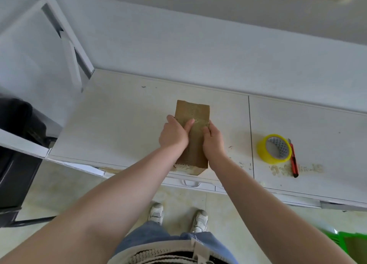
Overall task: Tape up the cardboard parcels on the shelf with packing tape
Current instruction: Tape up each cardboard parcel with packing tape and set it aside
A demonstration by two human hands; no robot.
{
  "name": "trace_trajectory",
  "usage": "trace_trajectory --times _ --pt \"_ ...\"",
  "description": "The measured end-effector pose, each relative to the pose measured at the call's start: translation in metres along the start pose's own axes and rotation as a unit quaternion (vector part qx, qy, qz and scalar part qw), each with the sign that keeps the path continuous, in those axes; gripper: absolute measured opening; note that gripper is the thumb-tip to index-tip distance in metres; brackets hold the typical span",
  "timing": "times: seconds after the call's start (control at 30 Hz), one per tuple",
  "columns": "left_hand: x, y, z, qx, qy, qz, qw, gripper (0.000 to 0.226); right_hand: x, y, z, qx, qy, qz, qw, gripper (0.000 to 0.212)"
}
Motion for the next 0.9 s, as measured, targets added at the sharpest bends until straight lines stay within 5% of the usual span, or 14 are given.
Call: trace_trajectory --times 0.1,0.17,0.23,0.3,0.37,0.5,0.57,0.7,0.9 --pt "0.006 0.014 -0.014 -0.04 -0.159 -0.072 0.984 0.062 -0.011 0.0 -0.012 -0.028 0.043 0.005 0.999 0.035" --pt "0.02 0.013 -0.02 -0.091 -0.305 -0.181 0.931 0.061 -0.024 0.009 -0.017 -0.104 -0.06 0.041 0.992 0.046" --pt "0.033 0.005 -0.024 -0.089 -0.328 -0.275 0.9 0.064 -0.025 0.016 -0.004 -0.092 -0.176 0.034 0.979 0.063" --pt "0.044 0.002 -0.038 -0.098 -0.294 -0.313 0.898 0.064 -0.019 0.016 0.013 -0.04 -0.173 0.006 0.984 0.078" --pt "0.041 0.013 -0.049 -0.078 -0.249 -0.273 0.926 0.053 -0.011 0.013 0.014 -0.054 -0.137 0.004 0.989 0.087" --pt "-0.003 0.039 -0.049 -0.022 -0.131 -0.037 0.99 0.047 0.005 0.003 0.022 -0.051 -0.134 0.007 0.99 0.08" --pt "-0.007 0.03 -0.014 0.102 -0.056 -0.009 0.993 0.055 0.013 0.001 0.03 -0.027 -0.102 -0.003 0.994 0.067" --pt "0.023 -0.005 0.041 0.354 0.178 0.053 0.917 0.073 0.013 0.005 0.035 -0.013 -0.054 0.006 0.998 0.051" --pt "0.042 -0.005 0.044 0.402 0.225 0.03 0.887 0.072 0.013 0.007 0.037 -0.007 -0.015 0.004 1.0 0.05"
Point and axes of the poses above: each hand's wrist, its own y-axis towards the middle knuckle, its own x-axis out of the palm, z = x × y, the point moved 10 cm from there along y, towards the middle knuckle, and after that the axes turned 14 degrees about z, right-handed, at the moved point
